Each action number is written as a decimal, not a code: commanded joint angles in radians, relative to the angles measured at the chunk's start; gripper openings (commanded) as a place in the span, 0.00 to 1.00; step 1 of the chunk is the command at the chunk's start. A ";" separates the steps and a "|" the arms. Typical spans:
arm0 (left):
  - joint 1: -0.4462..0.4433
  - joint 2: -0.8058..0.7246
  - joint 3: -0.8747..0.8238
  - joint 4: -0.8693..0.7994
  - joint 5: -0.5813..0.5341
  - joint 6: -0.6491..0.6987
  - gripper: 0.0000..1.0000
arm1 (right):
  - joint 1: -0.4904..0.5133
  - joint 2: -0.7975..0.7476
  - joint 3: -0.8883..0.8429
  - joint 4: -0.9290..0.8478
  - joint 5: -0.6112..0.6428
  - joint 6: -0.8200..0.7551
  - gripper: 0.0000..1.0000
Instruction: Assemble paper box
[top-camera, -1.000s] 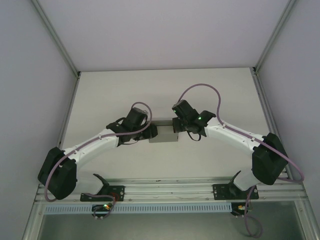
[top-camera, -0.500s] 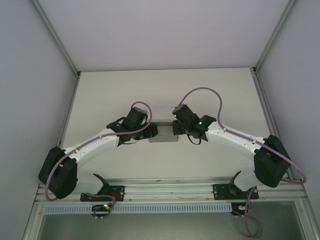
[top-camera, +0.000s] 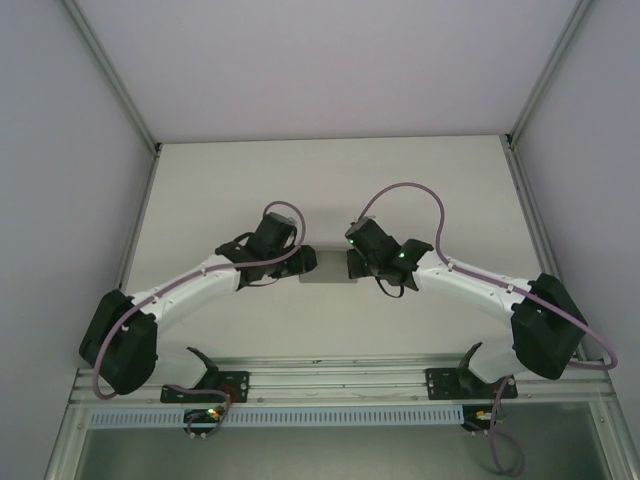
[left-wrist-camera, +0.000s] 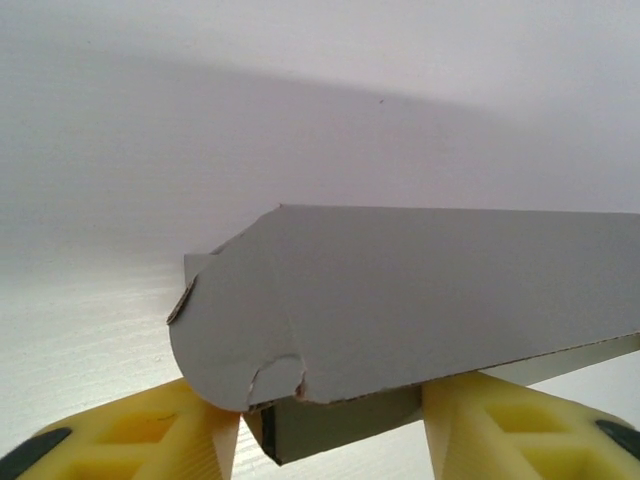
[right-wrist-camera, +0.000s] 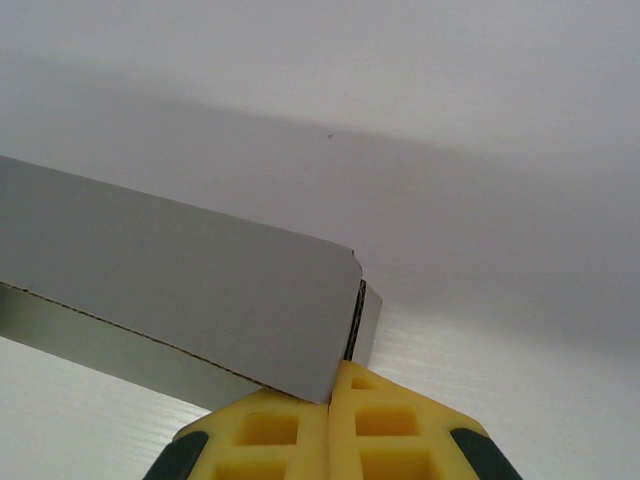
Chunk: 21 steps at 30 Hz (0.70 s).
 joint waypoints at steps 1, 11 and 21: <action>-0.043 0.013 0.047 -0.146 -0.012 0.062 0.57 | 0.022 0.033 -0.002 -0.065 -0.044 0.012 0.00; -0.070 -0.097 0.167 -0.458 -0.197 0.163 0.70 | 0.012 0.100 0.144 -0.234 -0.082 0.007 0.00; -0.037 -0.091 0.182 -0.445 -0.262 0.304 0.65 | 0.009 0.089 0.136 -0.188 -0.144 -0.021 0.00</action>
